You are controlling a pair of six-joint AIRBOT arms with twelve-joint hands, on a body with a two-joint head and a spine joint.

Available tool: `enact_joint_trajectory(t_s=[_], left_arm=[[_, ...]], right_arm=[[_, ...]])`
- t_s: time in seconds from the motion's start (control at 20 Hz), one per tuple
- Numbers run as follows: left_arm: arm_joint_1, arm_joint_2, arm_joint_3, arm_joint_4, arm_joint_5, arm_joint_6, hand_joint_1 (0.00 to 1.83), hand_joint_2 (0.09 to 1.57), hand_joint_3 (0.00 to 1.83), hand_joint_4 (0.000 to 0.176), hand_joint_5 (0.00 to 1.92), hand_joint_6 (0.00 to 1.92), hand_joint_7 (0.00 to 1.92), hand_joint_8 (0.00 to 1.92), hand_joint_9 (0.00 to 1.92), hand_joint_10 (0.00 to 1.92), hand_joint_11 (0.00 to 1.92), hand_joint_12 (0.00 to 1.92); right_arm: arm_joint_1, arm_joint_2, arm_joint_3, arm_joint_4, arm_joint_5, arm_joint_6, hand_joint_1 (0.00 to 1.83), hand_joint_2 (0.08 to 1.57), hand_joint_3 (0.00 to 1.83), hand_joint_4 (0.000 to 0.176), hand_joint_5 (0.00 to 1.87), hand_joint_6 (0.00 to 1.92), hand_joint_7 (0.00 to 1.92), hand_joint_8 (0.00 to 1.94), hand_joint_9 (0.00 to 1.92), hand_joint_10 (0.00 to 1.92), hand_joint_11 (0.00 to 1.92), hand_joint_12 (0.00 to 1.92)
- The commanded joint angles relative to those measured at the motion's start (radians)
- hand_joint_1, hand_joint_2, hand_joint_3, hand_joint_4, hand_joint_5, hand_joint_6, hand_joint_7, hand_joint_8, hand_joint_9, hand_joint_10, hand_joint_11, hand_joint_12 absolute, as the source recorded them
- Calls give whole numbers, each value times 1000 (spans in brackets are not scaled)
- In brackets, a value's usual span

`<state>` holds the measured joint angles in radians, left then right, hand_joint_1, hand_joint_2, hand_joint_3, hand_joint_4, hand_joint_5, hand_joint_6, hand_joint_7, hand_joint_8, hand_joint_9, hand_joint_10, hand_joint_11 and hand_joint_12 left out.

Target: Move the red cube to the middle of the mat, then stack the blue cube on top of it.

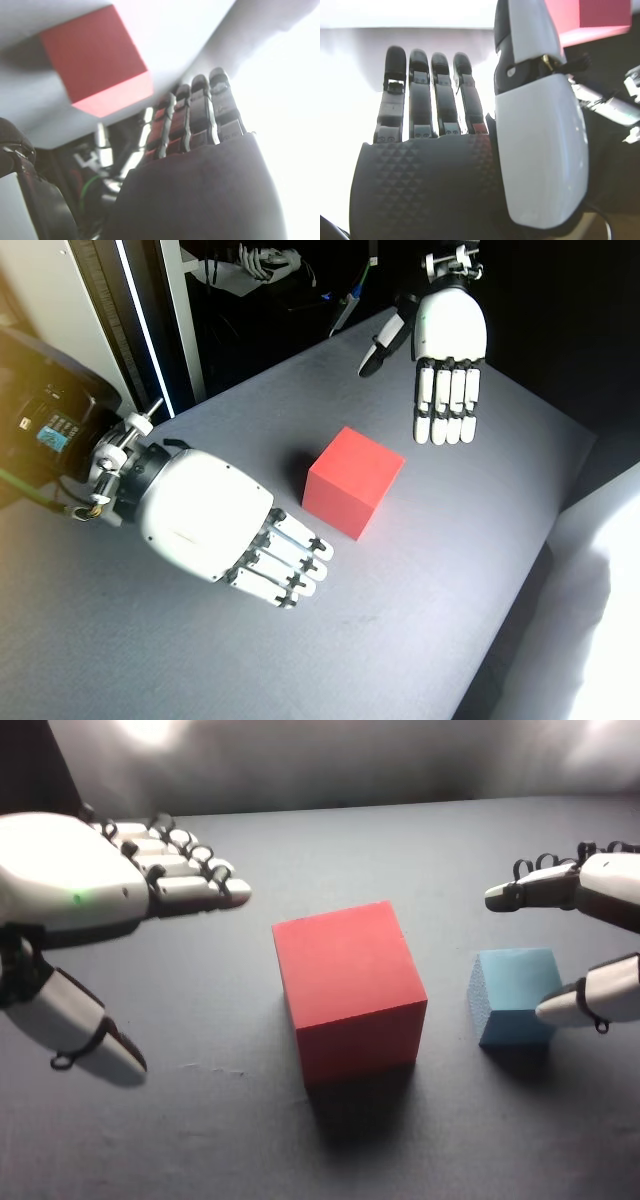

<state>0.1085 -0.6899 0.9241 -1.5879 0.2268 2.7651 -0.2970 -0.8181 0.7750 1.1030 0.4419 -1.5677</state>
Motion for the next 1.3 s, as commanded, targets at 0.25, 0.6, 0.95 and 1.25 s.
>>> enact_joint_trajectory(t_s=[0.25, 0.6, 0.95, 1.25], left_arm=[[-10, 2, 15, -226, 109, 229, 615, 791, 0, 0, 0, 0, 0, 0, 0, 0, 0, 0], [-1, 5, 4, -227, 71, 229, 739, 810, 3, 0, 0, 0, 0, 0, 1, 0, 17, 8], [2, 5, -7, -232, 32, 228, 668, 848, 10, 0, 0, 0, 0, 0, 0, 0, 0, 0], [-1, 5, -21, -243, -31, 225, 670, 888, 19, 0, 0, 0, 0, 0, 0, 0, 0, 0]], right_arm=[[22, -32, 16, 85, 91, -92, 1214, 981, 0, 0, 419, 5, 339, 4, 351, 7, 0, 959], [-21, -98, 70, 135, 97, -93, 1162, 986, 4, 0, 421, 0, 370, 3, 364, 3, 0, 947], [-50, -141, 96, 135, 105, -87, 1171, 987, 0, 0, 428, 2, 381, 2, 356, 2, 0, 903], [-59, -162, 115, 135, 105, -80, 1172, 992, 0, 0, 389, 4, 363, 3, 338, 2, 0, 867]])
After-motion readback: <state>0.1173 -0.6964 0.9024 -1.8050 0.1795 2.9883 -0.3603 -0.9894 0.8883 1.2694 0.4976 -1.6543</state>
